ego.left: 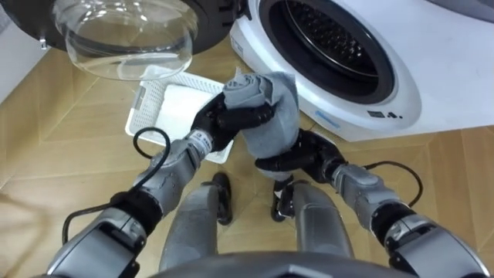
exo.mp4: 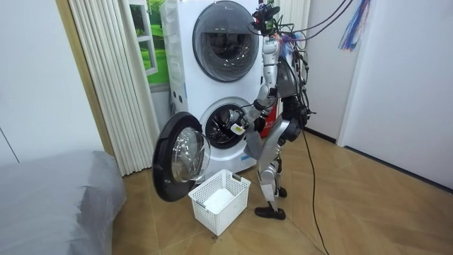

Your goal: Put towel into washing machine

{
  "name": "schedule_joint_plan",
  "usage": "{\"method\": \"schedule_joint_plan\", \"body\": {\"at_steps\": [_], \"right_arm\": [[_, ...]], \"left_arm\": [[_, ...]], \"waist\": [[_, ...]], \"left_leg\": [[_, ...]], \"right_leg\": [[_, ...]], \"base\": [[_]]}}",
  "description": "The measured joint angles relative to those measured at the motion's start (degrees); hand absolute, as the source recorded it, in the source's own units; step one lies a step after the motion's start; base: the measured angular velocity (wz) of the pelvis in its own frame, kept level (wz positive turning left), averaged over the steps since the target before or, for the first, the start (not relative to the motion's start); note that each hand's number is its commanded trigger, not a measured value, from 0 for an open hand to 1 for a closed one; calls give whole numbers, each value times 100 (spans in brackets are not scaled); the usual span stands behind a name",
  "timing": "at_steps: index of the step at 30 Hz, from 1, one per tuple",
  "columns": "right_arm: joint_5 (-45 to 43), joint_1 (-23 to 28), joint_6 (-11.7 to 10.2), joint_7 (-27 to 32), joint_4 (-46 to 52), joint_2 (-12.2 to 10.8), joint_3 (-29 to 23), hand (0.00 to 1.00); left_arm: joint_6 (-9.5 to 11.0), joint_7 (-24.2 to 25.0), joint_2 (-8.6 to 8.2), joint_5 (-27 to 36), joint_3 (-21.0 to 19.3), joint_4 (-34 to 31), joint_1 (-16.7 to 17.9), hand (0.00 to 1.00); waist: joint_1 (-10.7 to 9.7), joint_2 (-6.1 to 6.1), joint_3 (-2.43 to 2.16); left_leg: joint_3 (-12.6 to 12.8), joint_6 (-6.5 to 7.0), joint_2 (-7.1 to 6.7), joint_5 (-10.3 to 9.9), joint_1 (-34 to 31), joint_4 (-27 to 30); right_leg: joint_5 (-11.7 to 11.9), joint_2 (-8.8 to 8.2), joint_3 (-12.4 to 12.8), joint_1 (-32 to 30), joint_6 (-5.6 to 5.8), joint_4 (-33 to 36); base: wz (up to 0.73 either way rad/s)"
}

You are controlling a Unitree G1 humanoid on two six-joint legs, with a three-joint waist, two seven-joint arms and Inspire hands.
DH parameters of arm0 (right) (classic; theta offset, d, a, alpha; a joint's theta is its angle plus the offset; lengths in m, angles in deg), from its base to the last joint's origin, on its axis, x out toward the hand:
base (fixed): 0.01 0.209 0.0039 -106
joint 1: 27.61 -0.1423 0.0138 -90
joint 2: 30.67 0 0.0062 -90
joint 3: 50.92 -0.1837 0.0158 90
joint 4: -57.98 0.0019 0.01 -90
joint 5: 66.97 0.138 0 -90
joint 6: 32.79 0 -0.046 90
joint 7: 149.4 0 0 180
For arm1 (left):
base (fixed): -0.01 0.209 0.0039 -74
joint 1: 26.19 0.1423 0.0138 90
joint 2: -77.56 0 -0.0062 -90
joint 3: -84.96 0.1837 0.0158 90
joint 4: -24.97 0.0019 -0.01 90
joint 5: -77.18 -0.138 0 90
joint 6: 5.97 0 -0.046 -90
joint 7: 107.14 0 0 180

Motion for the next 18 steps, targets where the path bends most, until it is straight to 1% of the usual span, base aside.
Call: {"method": "schedule_joint_plan", "body": {"at_steps": [3,6,9,12,16,17,18], "right_arm": [[-70,-4,93,42,10,3,-36,100],[-215,-5,181,40,88,-5,-32,100],[-246,-5,241,29,151,-23,-27,100],[-306,-7,256,-15,166,-16,-40,100],[-327,-5,258,-56,182,-11,-38,100],[-350,-5,259,-65,182,-8,-48,100],[-384,-4,260,-85,181,3,-54,100]], "left_arm": [[-121,63,-12,117,-95,-1,-2,100],[-177,70,-14,260,-107,-1,-6,100],[-185,81,-14,380,-113,-1,-16,100],[-210,128,-11,547,-121,-1,-18,100],[-268,186,-12,552,-211,-1,-17,100],[-295,207,-11,579,-227,-1,-10,75],[-304,218,-11,620,-246,-1,5,0]], "waist": [[2,0,0],[6,1,0],[7,2,1],[13,2,1],[39,3,2],[44,3,2],[45,3,2]], "left_leg": [[-1,-1,-1,0,-4,19],[-1,-4,0,2,-2,26],[-2,-4,0,2,-3,24],[-4,-4,-1,2,-7,21],[-7,-5,0,2,-5,3],[-8,-5,1,2,-3,0],[-11,-5,2,2,-1,0]], "right_leg": [[-7,-3,1,-6,-5,-3],[-7,0,1,-2,-6,2],[-8,-1,-9,-1,-6,-1],[-9,0,-28,1,-9,-7],[-10,5,-25,-1,-11,-15],[-11,1,-28,1,-12,-18],[-12,-1,-34,5,-13,-20]], "base": [[0],[0],[0],[0],[0],[0],[0]]}}
